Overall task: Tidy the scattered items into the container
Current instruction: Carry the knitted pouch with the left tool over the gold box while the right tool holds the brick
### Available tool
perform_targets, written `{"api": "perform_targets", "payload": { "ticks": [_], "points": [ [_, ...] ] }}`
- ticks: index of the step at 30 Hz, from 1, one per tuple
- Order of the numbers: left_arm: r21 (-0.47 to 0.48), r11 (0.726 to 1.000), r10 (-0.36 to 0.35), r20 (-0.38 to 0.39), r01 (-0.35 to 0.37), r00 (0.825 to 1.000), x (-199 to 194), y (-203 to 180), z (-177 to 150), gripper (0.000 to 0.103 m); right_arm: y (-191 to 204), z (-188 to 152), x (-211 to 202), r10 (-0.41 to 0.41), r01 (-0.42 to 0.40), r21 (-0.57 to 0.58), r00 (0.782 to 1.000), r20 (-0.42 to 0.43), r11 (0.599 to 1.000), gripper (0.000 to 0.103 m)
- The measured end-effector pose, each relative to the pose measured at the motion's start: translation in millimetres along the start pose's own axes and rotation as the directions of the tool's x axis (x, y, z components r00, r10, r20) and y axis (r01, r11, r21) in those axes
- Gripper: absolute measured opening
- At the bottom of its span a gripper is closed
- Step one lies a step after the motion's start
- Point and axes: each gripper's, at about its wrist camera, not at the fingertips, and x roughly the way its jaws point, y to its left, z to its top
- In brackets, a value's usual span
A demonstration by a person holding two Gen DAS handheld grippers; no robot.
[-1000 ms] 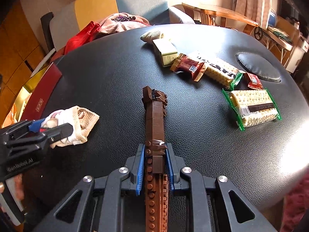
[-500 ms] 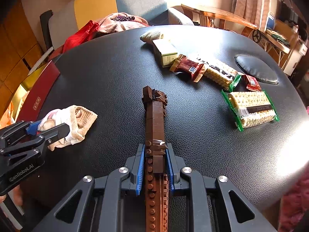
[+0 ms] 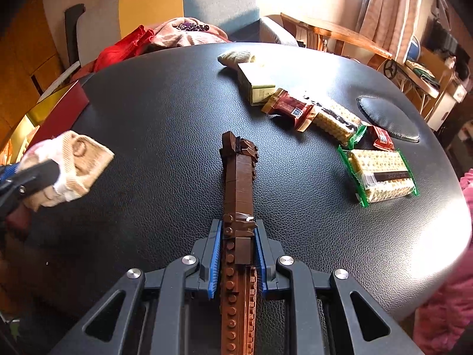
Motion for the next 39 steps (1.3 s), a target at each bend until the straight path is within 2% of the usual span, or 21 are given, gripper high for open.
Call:
{"api": "perform_targets", "payload": {
  "ticks": [13, 17, 21, 29, 35, 39],
  "points": [
    [-0.119, 0.991, 0.067, 0.051, -0.060, 0.996, -40.1, 52.0, -6.0, 0.036, 1.0, -2.6, -1.4, -0.005, 0.005, 0.000, 1.000, 0.016, 1.000, 0.021],
    [-0.168, 0.980, 0.124, 0.073, -0.110, 0.990, -54.2, 81.2, -4.2, 0.036, 1.7, -3.1, -1.8, -0.007, 0.007, 0.002, 1.000, 0.017, 1.000, 0.021],
    [-0.256, 0.951, 0.200, 0.088, -0.172, 0.976, -68.0, 125.9, 1.4, 0.036, 2.0, -3.0, -1.5, -0.009, 0.009, 0.001, 1.000, 0.016, 1.000, 0.021],
    [-0.318, 0.906, 0.311, 0.059, -0.278, 0.949, -70.6, 181.4, -0.2, 0.036, 2.6, -2.6, -0.9, -0.016, 0.016, -0.005, 1.000, 0.013, 1.000, 0.021],
    [-0.343, 0.879, 0.352, -0.001, -0.331, 0.936, -56.0, 210.0, -9.0, 0.036, 3.5, -2.0, -0.4, -0.020, 0.020, -0.005, 1.000, 0.012, 1.000, 0.021],
    [-0.331, 0.874, 0.367, -0.031, -0.355, 0.930, -44.0, 220.1, -12.1, 0.036, 3.2, -2.2, -0.4, -0.019, 0.019, 0.001, 1.000, 0.012, 1.000, 0.021]
  ]
}}
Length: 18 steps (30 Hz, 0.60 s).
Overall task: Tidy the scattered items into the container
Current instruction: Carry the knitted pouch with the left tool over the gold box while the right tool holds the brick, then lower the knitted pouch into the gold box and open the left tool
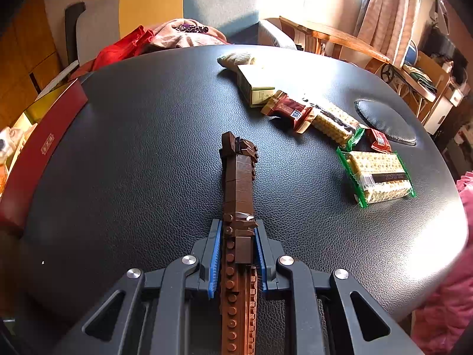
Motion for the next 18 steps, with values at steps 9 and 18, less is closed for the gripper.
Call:
{"api": "perform_targets", "payload": {
  "ticks": [9, 18],
  "points": [
    [-0.031, 0.999, -0.012, -0.075, 0.010, 0.997, 22.4, 7.5, 10.1, 0.043, 0.5, 0.0, -0.6, -0.003, 0.003, 0.002, 1.000, -0.002, 1.000, 0.021],
    [-0.019, 1.000, 0.000, 0.014, 0.001, 1.000, -20.6, 8.2, 7.6, 0.055, -2.1, -0.8, -1.2, 0.010, -0.010, 0.014, 1.000, 0.002, 1.000, 0.022]
  ]
}}
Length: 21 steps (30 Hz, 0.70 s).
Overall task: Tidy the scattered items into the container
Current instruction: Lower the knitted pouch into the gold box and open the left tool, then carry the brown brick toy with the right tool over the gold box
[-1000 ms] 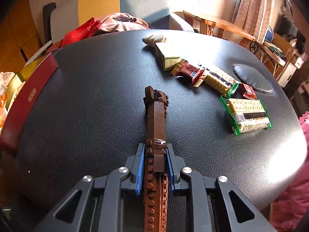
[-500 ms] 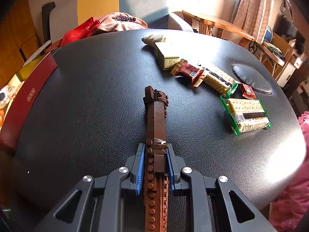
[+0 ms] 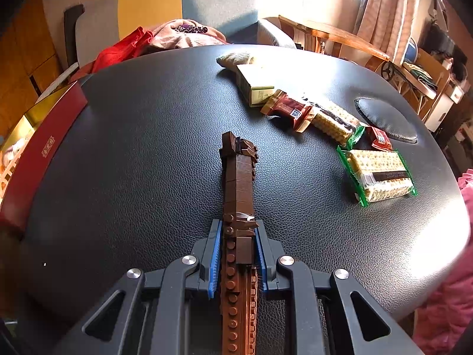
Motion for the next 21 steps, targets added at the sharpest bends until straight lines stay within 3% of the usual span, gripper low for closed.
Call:
{"api": "perform_targets", "payload": {
  "ticks": [6, 12, 21],
  "points": [
    [-0.012, 0.995, -0.095, 0.037, 0.095, 0.995, -32.5, -22.7, -15.7, 0.055, -1.3, 0.2, 0.2, 0.006, -0.006, 0.020, 1.000, 0.003, 1.000, 0.022],
    [0.071, 0.975, -0.213, 0.009, 0.212, 0.977, -55.4, -71.3, -48.1, 0.055, 0.5, 0.7, 0.5, -0.007, 0.007, 0.026, 1.000, 0.005, 1.000, 0.022],
    [0.187, 0.948, -0.255, -0.049, 0.259, 0.966, -65.8, -115.5, -83.0, 0.055, 11.3, -1.8, -0.9, -0.036, 0.036, 0.010, 0.999, 0.033, 0.999, 0.021]
  ]
}}
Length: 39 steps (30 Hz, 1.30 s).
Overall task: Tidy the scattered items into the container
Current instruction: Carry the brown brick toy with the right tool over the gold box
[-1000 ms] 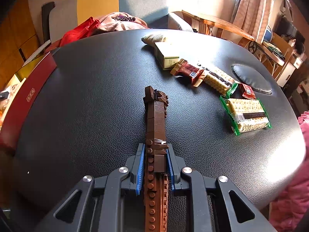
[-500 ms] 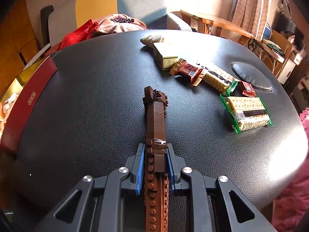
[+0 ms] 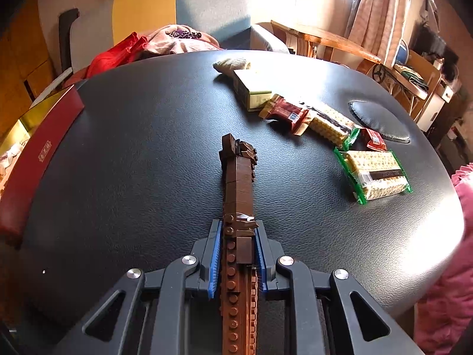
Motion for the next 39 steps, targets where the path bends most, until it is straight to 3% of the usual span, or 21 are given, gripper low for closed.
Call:
{"api": "perform_targets", "payload": {
  "ticks": [11, 20, 27, 39],
  "points": [
    [0.031, 0.999, 0.025, 0.006, -0.025, 1.000, -5.3, -7.9, -4.7, 0.055, 36.7, 5.4, 2.8, 0.042, -0.041, -0.056, 0.999, 0.021, 0.998, 0.020],
    [-0.064, 0.995, 0.085, 0.027, -0.083, 0.996, -16.2, 28.3, -6.3, 0.055, 87.1, 21.4, -7.5, 0.149, -0.142, -0.123, 0.988, 0.048, 0.982, 0.020],
    [-0.159, 0.979, 0.132, 0.039, -0.125, 0.990, -20.4, 62.3, -7.5, 0.055, 153.3, 51.9, -33.7, 0.282, -0.254, -0.242, 0.955, 0.088, 0.936, 0.020],
    [-0.265, 0.946, 0.201, 0.032, -0.185, 0.979, -29.5, 107.7, -18.5, 0.055, 252.0, 73.4, -42.7, 0.359, -0.305, -0.382, 0.930, 0.077, 0.872, 0.020]
  ]
}}
